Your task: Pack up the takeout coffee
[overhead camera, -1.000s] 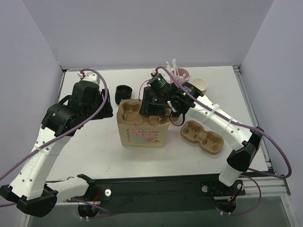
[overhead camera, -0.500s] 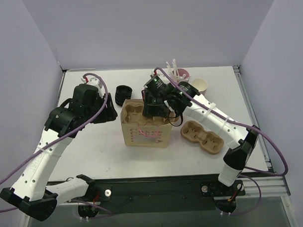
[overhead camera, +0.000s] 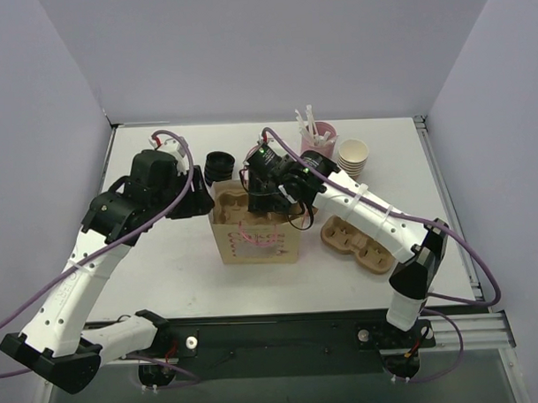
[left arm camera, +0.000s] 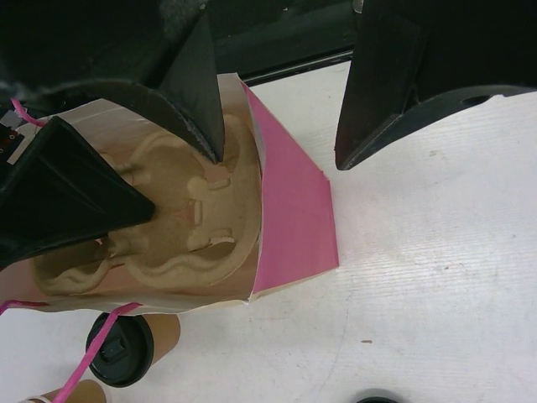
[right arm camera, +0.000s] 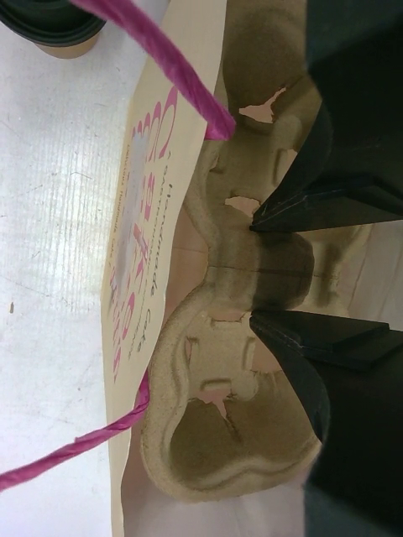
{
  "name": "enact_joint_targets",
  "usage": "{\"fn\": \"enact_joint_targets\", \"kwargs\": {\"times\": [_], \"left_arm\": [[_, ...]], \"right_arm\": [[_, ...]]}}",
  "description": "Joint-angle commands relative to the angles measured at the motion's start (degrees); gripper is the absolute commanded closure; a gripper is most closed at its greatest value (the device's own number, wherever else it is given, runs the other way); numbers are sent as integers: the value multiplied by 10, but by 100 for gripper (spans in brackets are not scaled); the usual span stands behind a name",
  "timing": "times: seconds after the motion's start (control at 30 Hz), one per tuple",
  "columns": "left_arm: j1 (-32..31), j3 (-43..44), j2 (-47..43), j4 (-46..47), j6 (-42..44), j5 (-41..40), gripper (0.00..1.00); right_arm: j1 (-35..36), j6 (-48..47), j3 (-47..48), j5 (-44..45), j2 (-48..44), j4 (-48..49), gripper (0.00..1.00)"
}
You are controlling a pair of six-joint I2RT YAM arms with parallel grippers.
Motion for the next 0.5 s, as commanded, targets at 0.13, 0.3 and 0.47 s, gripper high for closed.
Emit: {"fn": "enact_joint_targets", "kwargs": {"times": [0.13,0.3,0.47], "left_arm": [[3,-13,5,44,8,19,36],[3,-15,5,49,15,25,45],[1,-12,7,50,26,36,72]], "right_arm": [[7,7,15,34,6,-24,66],[10,8,13,39,10,-23,65],[13,10,10,44,13,-25,65]]}}
